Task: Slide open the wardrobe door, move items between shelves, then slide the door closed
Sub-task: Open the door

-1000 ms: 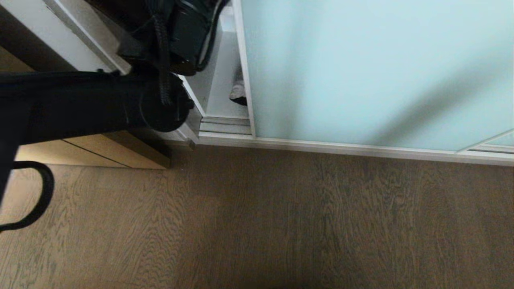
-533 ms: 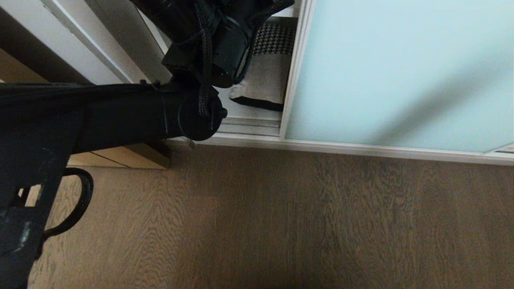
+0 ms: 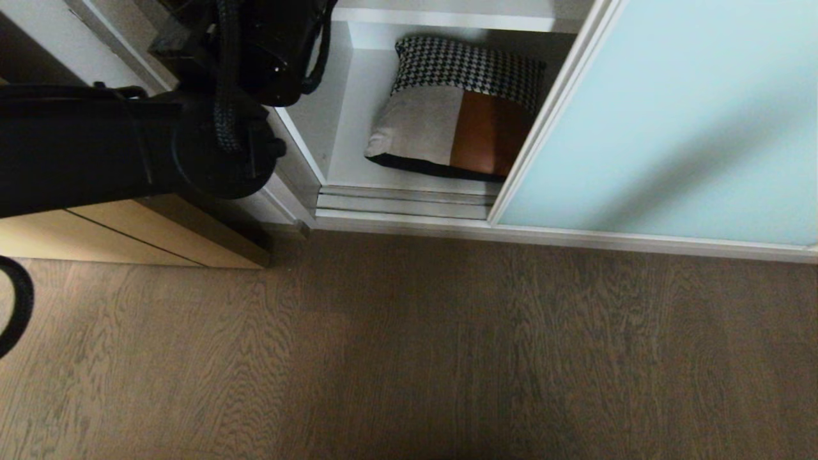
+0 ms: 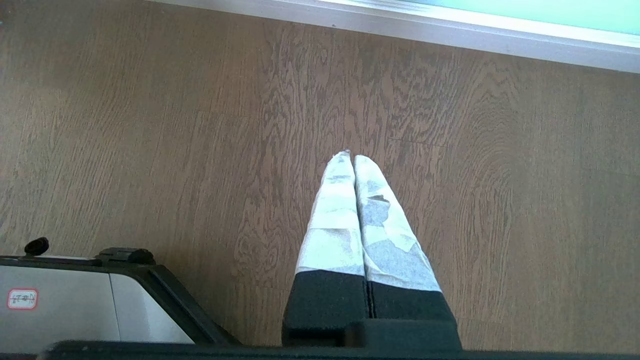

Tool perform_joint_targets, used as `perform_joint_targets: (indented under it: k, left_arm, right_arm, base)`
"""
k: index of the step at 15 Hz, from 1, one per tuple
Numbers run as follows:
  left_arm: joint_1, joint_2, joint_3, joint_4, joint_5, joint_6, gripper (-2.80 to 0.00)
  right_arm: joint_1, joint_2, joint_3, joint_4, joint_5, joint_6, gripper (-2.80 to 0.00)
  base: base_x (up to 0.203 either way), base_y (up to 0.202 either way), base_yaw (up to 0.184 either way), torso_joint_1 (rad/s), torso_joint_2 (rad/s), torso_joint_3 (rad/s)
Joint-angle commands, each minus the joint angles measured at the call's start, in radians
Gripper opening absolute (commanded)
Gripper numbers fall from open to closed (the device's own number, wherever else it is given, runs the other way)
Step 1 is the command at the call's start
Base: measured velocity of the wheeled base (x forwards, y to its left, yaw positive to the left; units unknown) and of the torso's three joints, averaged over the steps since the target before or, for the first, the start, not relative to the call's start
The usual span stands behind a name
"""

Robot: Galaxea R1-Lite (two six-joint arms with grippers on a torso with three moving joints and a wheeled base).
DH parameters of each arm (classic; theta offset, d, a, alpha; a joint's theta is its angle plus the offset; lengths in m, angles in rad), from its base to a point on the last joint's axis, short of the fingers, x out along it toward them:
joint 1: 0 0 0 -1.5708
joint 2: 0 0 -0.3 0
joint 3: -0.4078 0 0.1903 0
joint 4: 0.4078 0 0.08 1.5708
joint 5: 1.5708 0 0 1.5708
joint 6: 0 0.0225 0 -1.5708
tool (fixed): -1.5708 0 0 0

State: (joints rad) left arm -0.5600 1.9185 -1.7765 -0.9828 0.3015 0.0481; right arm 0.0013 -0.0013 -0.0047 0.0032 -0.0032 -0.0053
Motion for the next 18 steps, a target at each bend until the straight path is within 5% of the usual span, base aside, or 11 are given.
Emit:
perform_joint_targets:
  k: [1, 6, 13, 18]
  left_arm:
    - [0.058, -0.148, 0.158, -0.009, 0.008, 0.064, -2.8]
    - [0.259, -0.517, 0.628, -0.022, 0.014, 0.164, -2.8]
    - [0.538, -1.132, 1.275, -0.023, 0.068, 0.153, -2.8]
    - [0.601, -1.461, 1.631, 0.022, 0.068, 0.131, -2.8]
  right_arm:
    - [0.0, 0.0, 0.0, 0.0, 0.0, 0.0, -2.8]
    - [0.0, 0.0, 0.0, 0.0, 0.0, -0.001, -2.8]
    - [0.0, 0.0, 0.0, 0.0, 0.0, 0.0, -2.8]
    - [0.0, 0.0, 0.0, 0.0, 0.0, -0.001, -2.8]
  base:
    - [0.0, 0.0, 0.0, 0.0, 0.0, 0.0]
    - [0.0, 0.0, 0.0, 0.0, 0.0, 0.0]
    - [0.0, 0.0, 0.0, 0.0, 0.0, 0.0]
    - [0.0, 0.0, 0.0, 0.0, 0.0, 0.0]
